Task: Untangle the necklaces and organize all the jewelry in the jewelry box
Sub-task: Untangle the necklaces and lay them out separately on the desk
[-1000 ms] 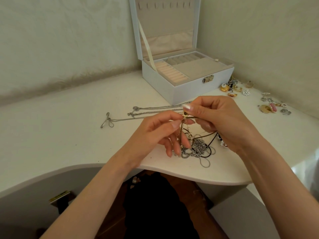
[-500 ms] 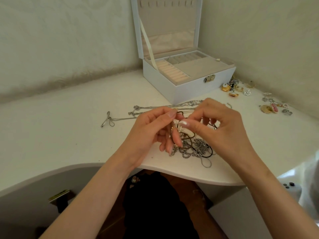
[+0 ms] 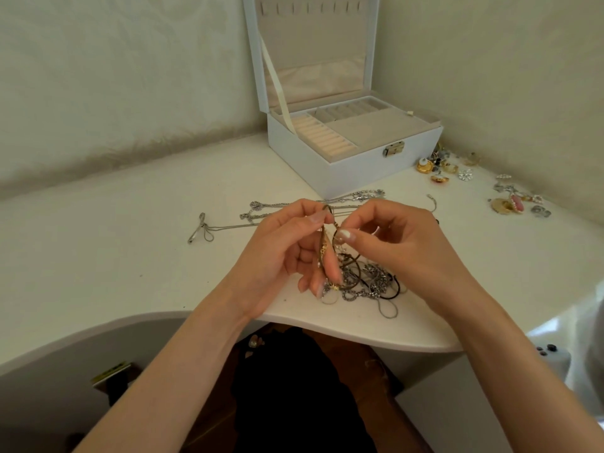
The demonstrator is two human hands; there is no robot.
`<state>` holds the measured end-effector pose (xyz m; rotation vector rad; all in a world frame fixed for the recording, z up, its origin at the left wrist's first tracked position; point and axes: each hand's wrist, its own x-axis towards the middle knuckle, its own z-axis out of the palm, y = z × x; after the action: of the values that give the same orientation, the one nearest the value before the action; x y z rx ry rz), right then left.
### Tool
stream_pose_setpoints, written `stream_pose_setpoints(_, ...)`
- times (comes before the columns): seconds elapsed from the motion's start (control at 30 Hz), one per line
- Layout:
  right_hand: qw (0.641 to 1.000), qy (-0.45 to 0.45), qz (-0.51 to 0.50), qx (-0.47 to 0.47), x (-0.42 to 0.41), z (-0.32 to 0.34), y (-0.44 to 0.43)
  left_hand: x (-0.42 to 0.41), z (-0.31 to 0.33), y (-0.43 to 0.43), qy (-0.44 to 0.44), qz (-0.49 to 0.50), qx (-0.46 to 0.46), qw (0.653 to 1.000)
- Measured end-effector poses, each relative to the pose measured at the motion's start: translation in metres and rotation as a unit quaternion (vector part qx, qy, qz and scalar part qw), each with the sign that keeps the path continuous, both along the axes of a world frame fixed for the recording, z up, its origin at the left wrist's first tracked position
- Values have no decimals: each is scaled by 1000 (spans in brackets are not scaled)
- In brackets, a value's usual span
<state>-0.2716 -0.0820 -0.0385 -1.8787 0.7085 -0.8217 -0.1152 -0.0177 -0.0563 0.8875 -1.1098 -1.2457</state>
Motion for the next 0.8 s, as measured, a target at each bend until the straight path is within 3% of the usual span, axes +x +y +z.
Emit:
stream_pose_setpoints(0.33,995,-53,45,72,-9,9,-3,0,-2,1,-28,25,-18,999)
stream_pose_setpoints(0.53,994,17,81,76,-3,8,1,-2,-1,2,-38,14,-27,999)
stream_pose_setpoints(0.8,994,3,74,74,-4,11,-2,-3,1,3,-34,33,-35,998)
